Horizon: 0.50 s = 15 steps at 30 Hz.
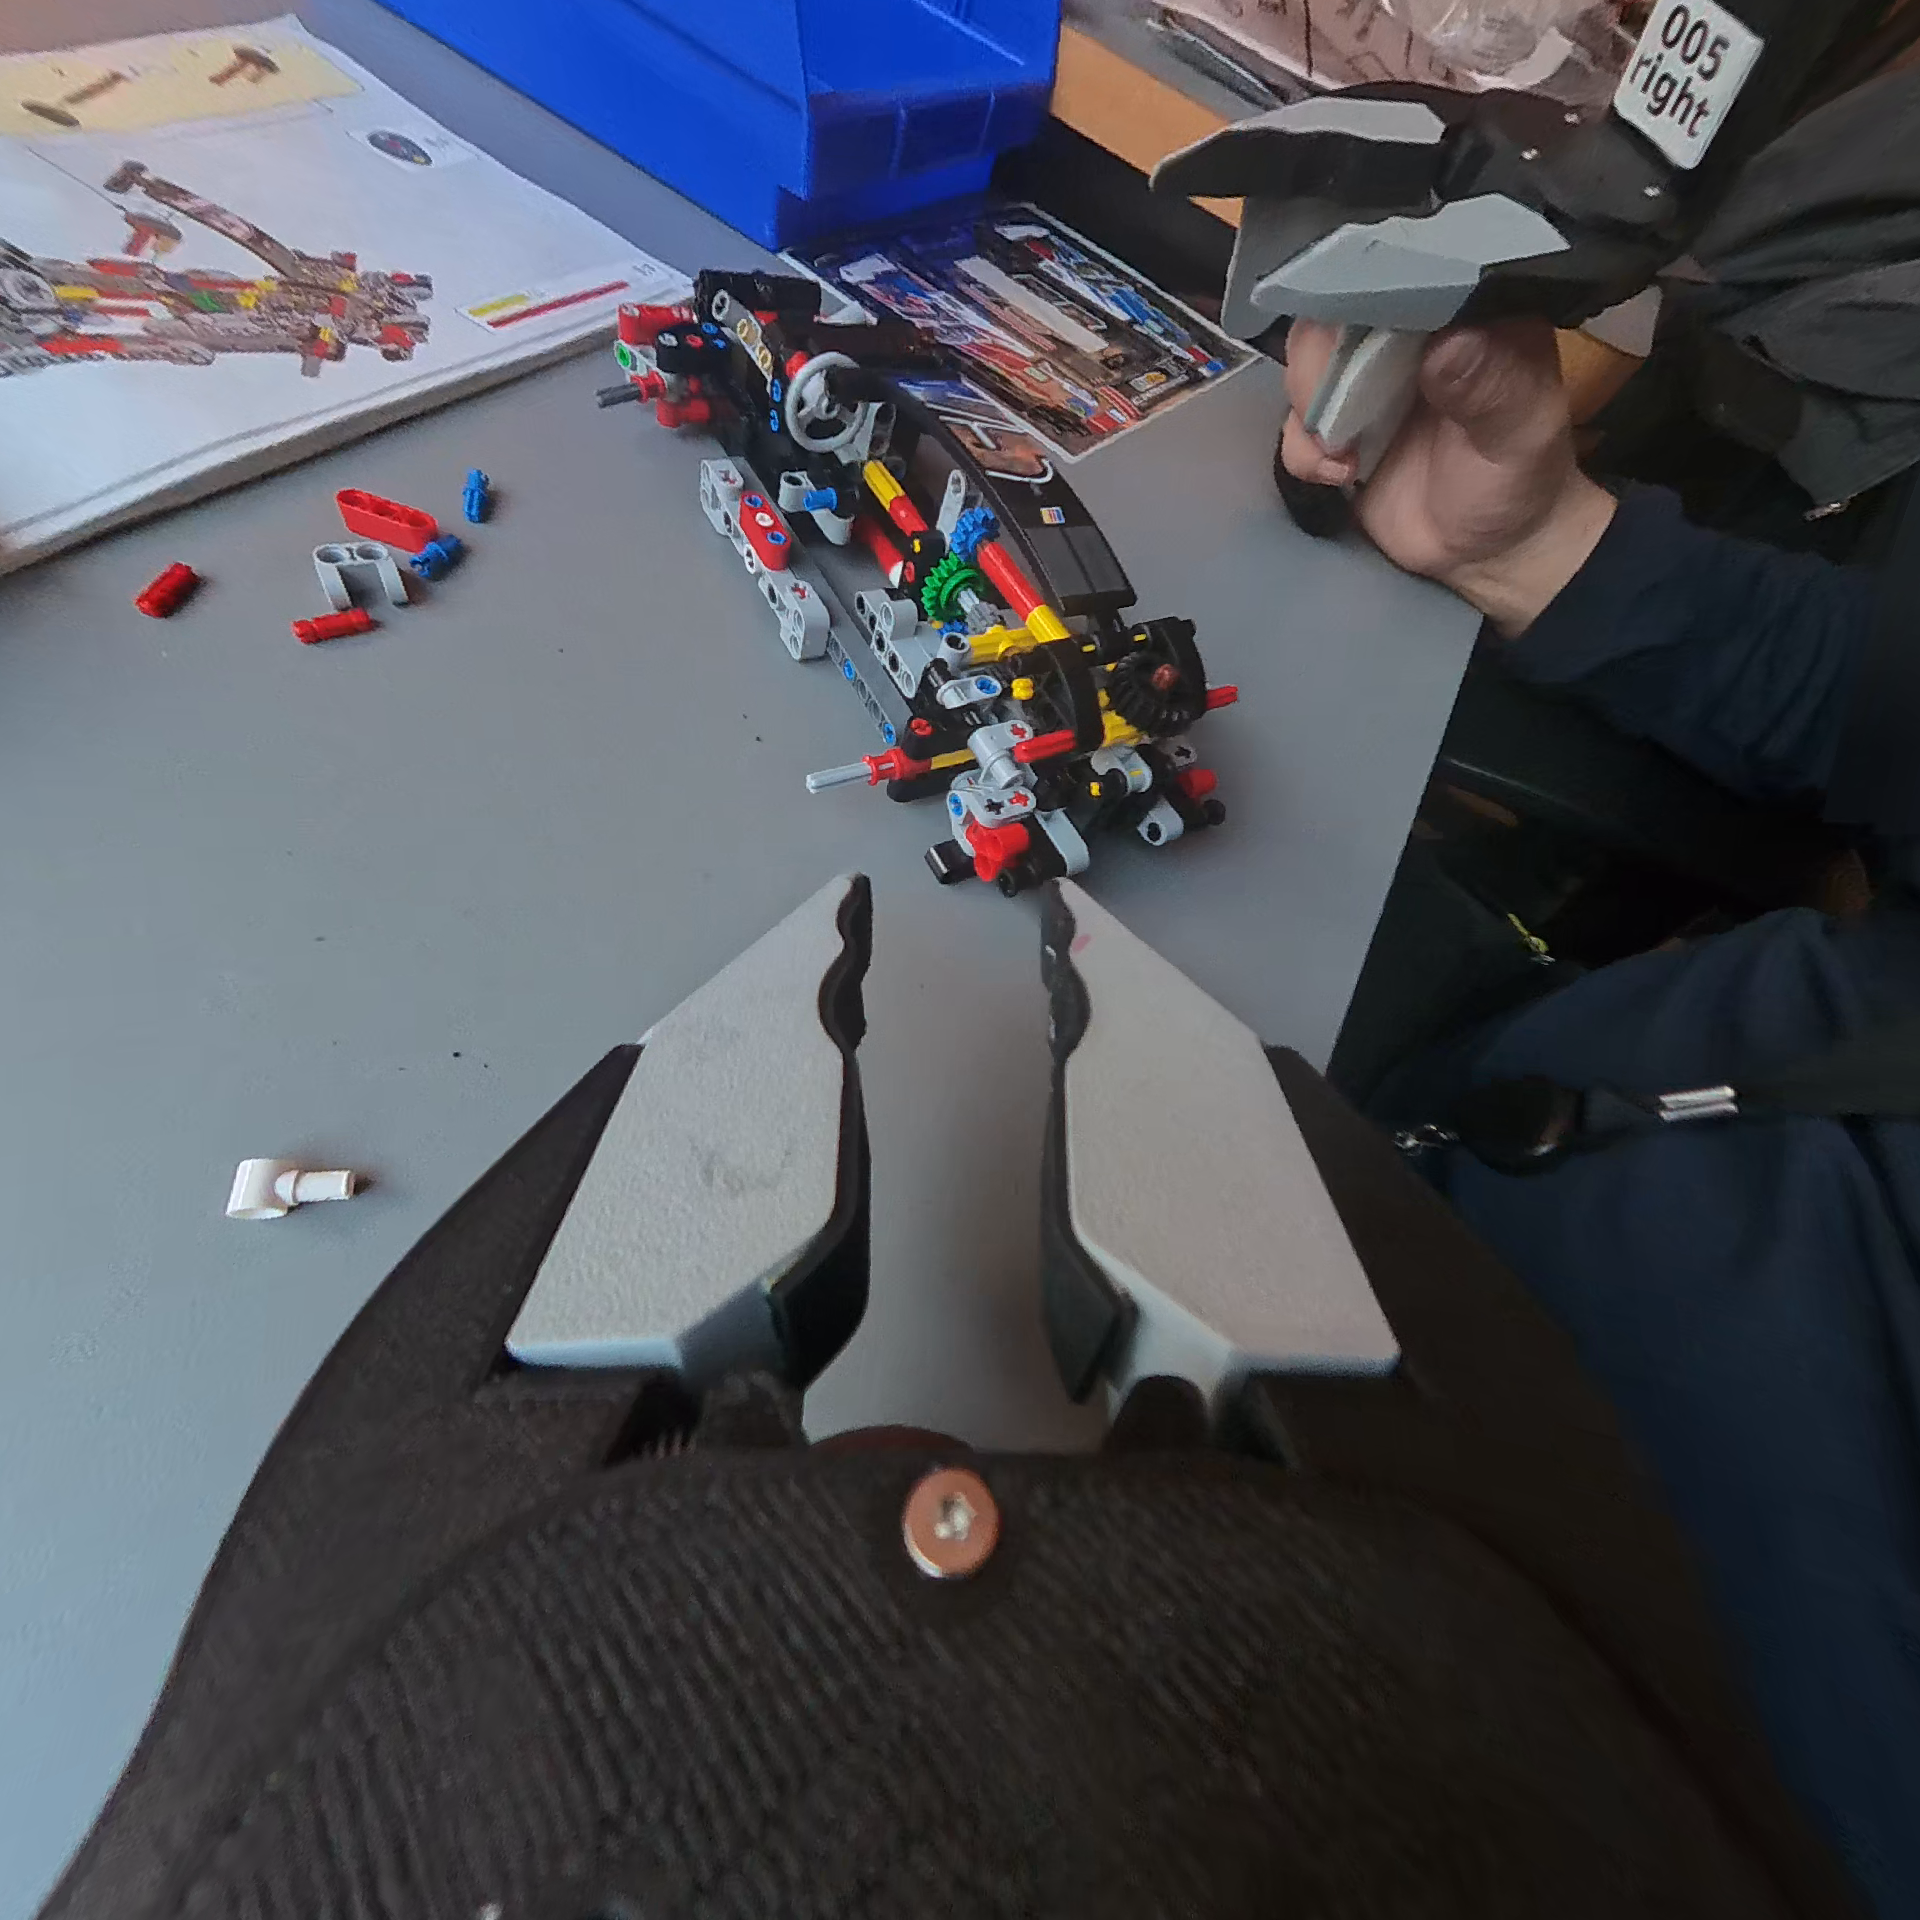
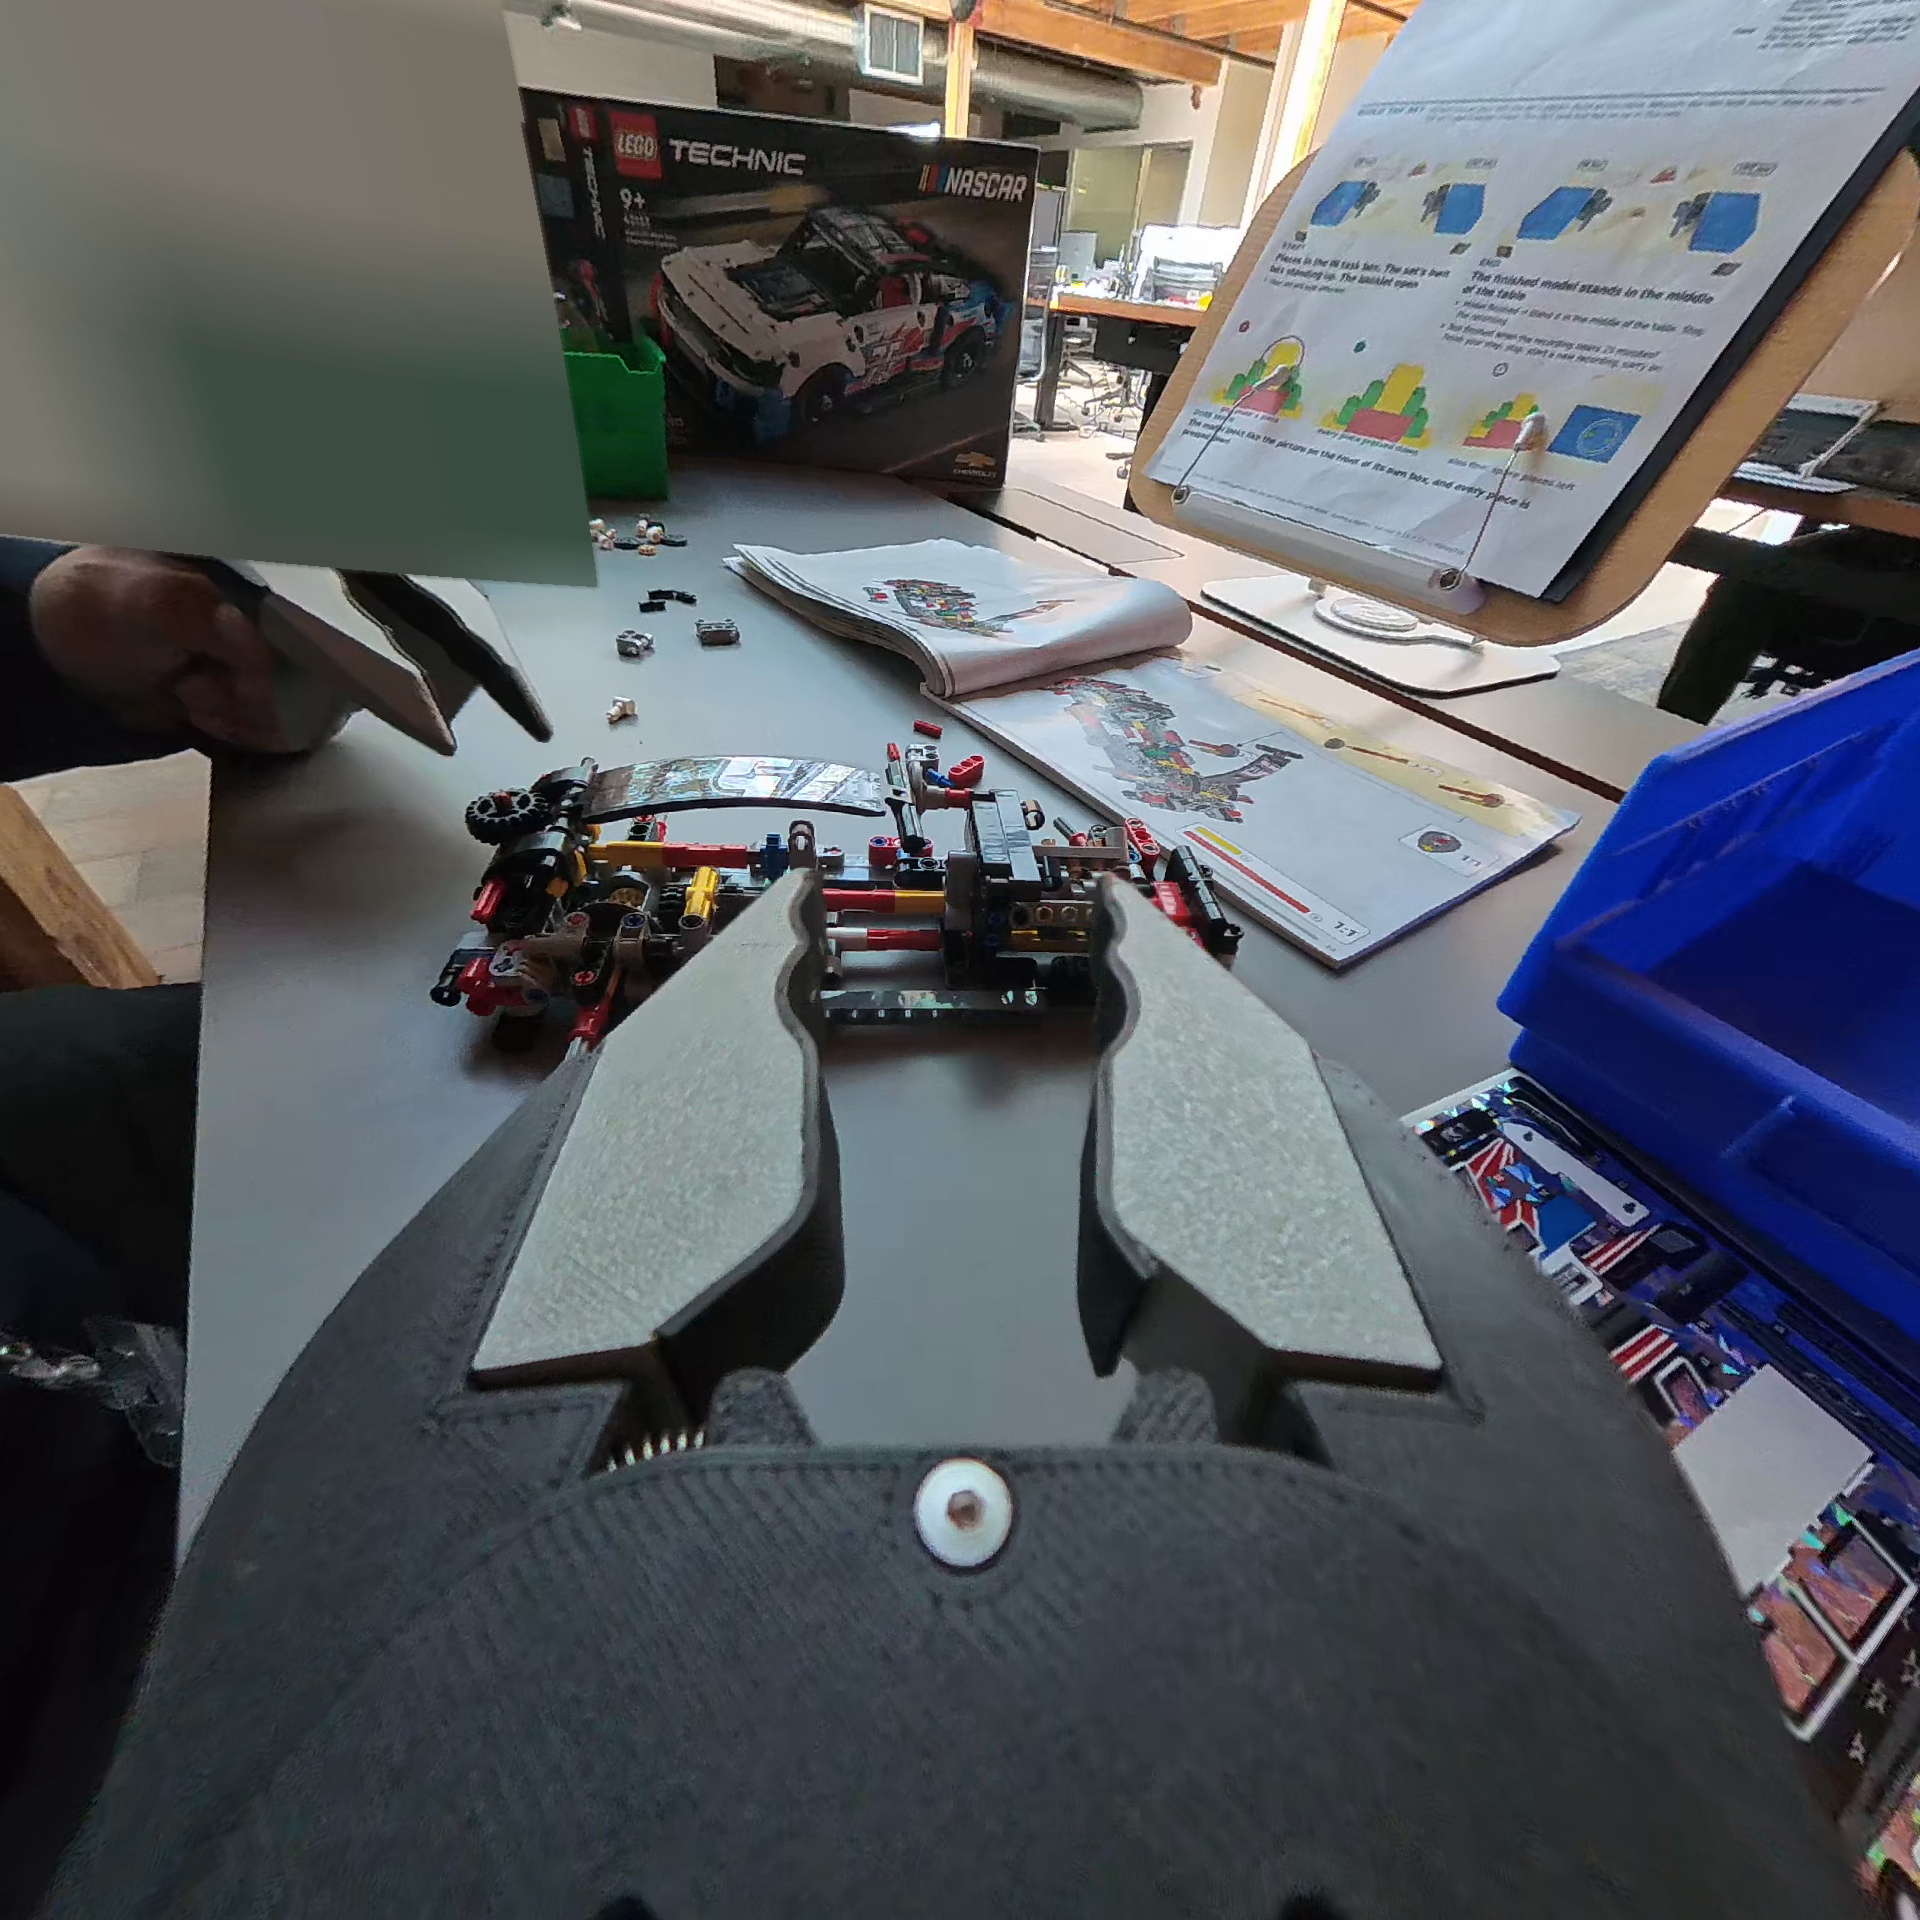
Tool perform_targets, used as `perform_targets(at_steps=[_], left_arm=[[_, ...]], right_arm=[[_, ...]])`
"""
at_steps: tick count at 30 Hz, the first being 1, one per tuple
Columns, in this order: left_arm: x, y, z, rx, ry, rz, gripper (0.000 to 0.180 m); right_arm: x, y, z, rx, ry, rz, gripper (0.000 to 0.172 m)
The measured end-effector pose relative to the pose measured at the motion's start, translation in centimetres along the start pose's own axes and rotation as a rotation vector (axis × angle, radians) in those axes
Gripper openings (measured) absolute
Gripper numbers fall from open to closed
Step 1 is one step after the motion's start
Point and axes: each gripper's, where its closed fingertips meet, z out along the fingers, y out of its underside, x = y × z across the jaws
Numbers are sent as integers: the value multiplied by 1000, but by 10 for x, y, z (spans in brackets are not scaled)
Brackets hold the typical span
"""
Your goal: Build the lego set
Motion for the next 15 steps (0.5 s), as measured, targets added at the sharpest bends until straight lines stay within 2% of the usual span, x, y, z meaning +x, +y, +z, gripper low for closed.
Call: perform_targets(at_steps=[10,15], left_arm=[[15,18,-14,-28,-4,30,36],[-3,24,-40,-18,-100,26,38]], right_arm=[[16,-1,-4,16,74,35,48],[19,1,-3,8,91,36,48]])
